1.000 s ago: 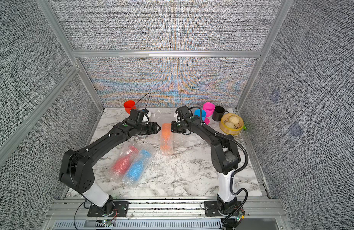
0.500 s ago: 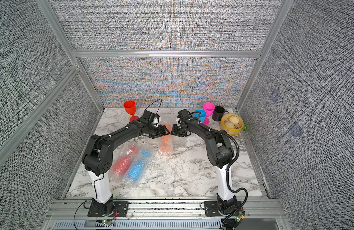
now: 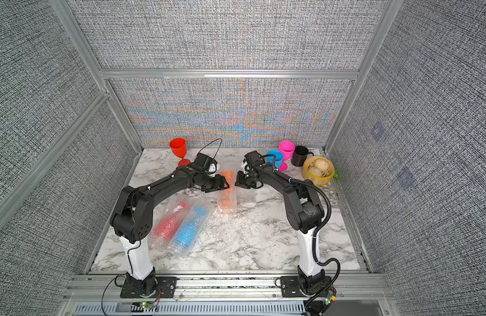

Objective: Unpack wine glasses from bubble wrap
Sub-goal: Unwrap the bubble wrap.

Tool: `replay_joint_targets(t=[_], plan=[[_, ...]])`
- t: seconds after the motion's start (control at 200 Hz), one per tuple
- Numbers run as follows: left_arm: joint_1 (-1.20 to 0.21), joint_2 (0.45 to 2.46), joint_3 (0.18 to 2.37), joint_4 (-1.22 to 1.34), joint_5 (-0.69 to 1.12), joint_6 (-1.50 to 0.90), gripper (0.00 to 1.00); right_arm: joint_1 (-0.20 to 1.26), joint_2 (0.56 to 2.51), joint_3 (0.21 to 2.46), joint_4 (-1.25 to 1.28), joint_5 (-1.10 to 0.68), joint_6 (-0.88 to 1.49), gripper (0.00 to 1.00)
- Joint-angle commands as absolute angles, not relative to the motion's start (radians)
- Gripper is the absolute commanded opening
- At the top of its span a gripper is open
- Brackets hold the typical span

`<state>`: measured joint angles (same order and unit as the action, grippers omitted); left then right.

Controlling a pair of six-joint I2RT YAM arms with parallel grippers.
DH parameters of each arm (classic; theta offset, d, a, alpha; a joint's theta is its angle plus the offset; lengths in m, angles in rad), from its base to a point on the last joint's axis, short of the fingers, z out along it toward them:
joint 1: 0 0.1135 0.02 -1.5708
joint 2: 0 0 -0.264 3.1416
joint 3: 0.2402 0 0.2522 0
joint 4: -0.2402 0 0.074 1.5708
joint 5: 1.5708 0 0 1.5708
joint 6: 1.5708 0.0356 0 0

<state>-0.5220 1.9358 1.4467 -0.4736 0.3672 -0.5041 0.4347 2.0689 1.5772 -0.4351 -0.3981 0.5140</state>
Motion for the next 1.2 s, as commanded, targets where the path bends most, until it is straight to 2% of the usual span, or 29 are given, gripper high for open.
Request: replay_joint_targets(t=[0.0, 0.255, 0.49, 0.791, 0.866, 1.041, 1.196], plan=[[-0.530, 1.943, 1.448, -0.519, 0.343, -0.461, 0.67, 0.438, 2.066, 1.593, -0.435, -0.410, 0.509, 0.22], [-0.531, 1.983, 1.476, -0.526, 0.347, -0.454, 0.57, 0.469, 2.039, 1.612, -0.495, -0.382, 0.460, 0.23], [-0.531, 1.985, 1.474, -0.525, 0.336, -0.452, 0.56, 0.480, 2.047, 1.632, -0.545, -0.354, 0.421, 0.27], [-0.531, 1.984, 1.479, -0.522, 0.348, -0.454, 0.51, 0.486, 2.122, 1.685, -0.600, -0.307, 0.388, 0.26], [-0.532, 1.985, 1.479, -0.522, 0.350, -0.451, 0.46, 0.490, 2.131, 1.700, -0.613, -0.280, 0.385, 0.23], [-0.530, 1.984, 1.488, -0.529, 0.350, -0.442, 0.22, 0.491, 2.098, 1.696, -0.595, -0.253, 0.400, 0.00], [-0.529, 1.975, 1.537, -0.564, 0.342, -0.420, 0.03, 0.489, 2.075, 1.713, -0.599, -0.278, 0.407, 0.00]])
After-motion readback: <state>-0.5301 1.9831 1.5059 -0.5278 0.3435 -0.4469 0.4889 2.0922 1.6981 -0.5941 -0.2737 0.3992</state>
